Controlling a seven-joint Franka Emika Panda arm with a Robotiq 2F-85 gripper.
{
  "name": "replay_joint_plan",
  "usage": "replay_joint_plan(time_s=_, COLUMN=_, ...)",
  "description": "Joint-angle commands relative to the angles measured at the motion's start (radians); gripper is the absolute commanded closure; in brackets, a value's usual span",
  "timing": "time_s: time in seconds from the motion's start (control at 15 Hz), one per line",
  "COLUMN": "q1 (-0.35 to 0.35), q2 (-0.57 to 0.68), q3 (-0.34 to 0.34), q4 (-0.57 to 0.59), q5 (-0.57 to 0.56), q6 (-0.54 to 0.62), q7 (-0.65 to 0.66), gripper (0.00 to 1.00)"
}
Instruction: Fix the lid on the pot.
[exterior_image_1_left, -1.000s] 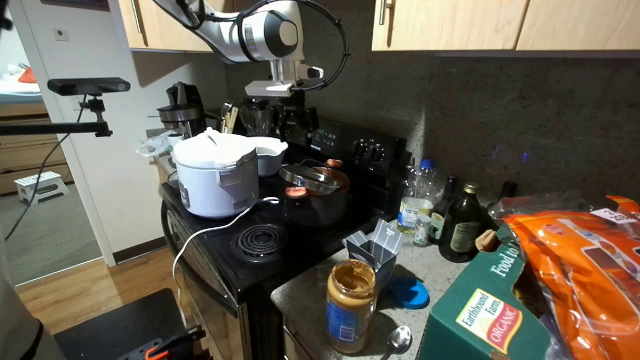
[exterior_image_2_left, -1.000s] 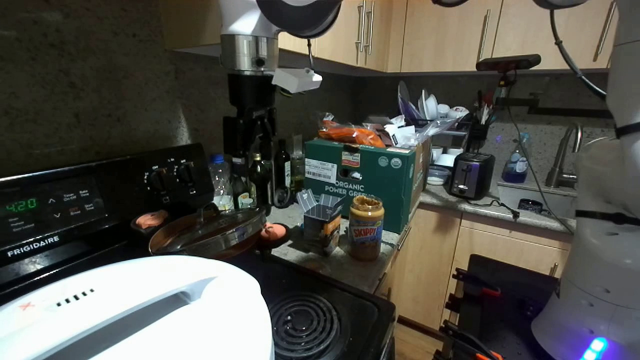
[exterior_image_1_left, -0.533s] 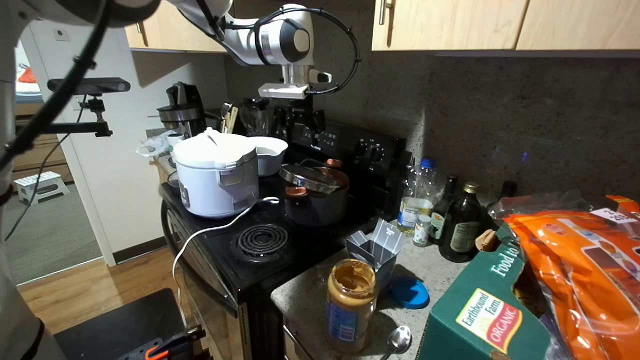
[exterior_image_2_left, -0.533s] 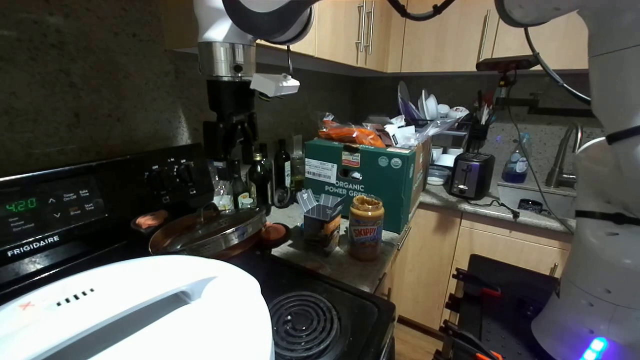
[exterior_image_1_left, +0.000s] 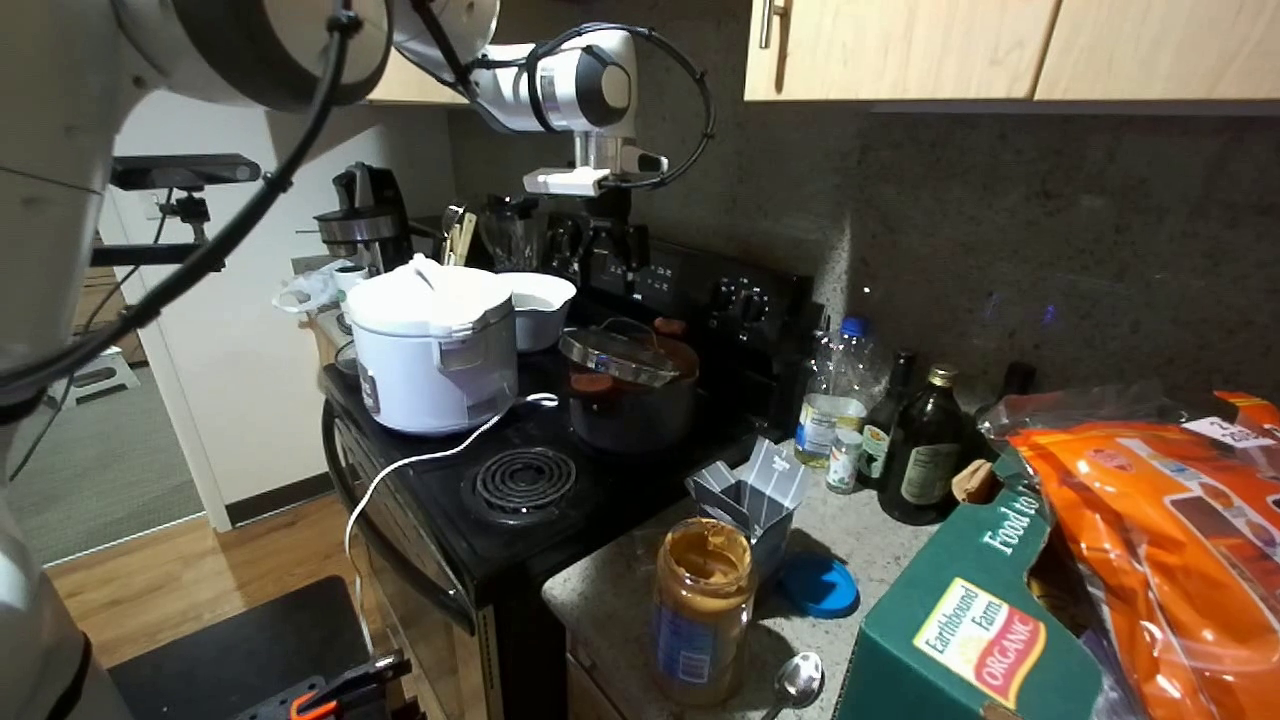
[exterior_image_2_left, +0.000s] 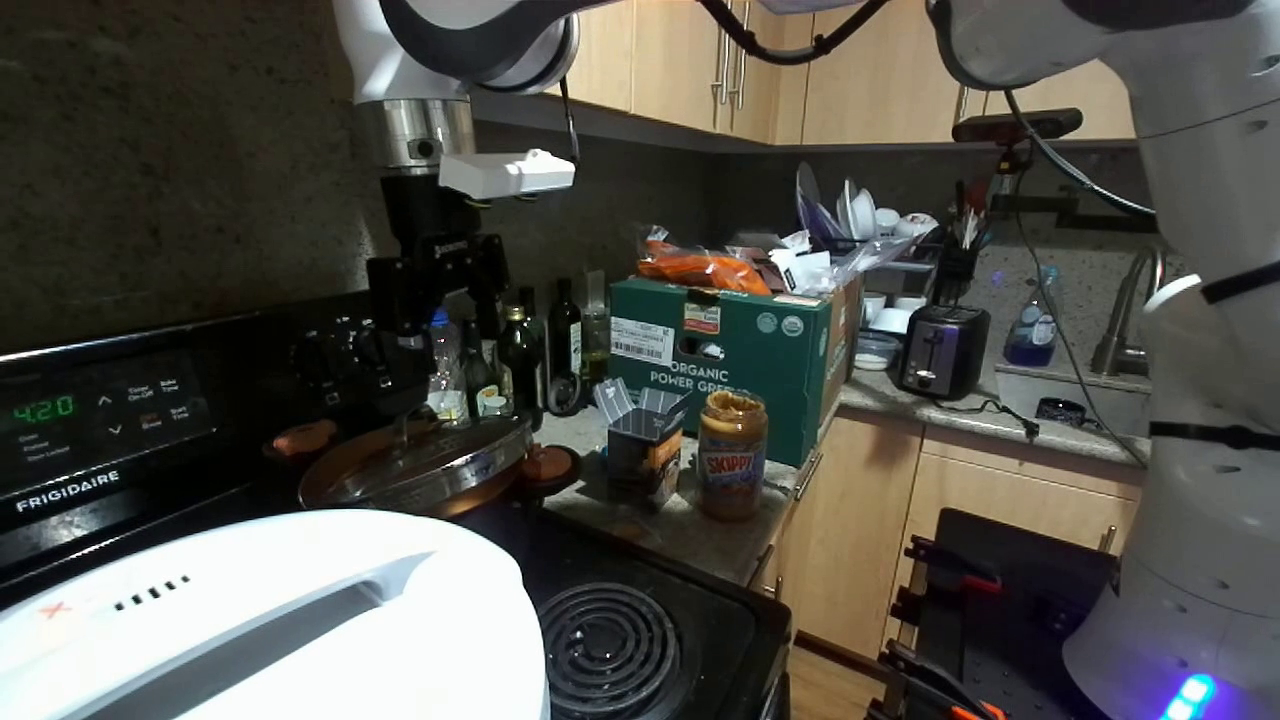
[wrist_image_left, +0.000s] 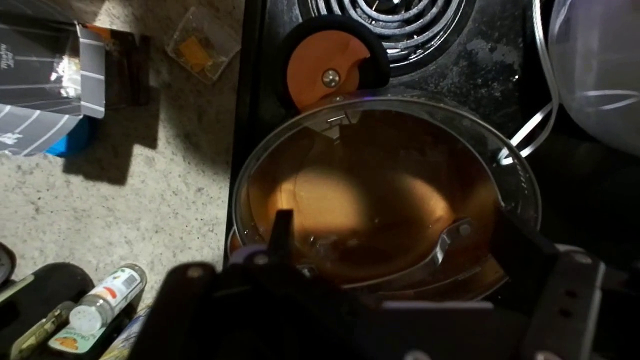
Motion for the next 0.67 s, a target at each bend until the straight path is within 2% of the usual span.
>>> replay_joint_plan(time_s=0.0, q1=0.017, q2=0.005, q3=-0.020, q4=0.010, q5=0.008, q6=-0.005, q7=-0.004, gripper=0.00)
replay_joint_plan(time_s=0.2, q1=0.017, q2=0.007, q3=-0.023, q4=0.013, q5=0.016, q6=-0.003, q7=0.015, gripper=0.00)
replay_joint_plan(time_s=0.6, q1=0.050, q2=0.065, q3=-0.056, q4=0.064, q5=0.032, q6=-0.020, q7=0.223, gripper=0.00)
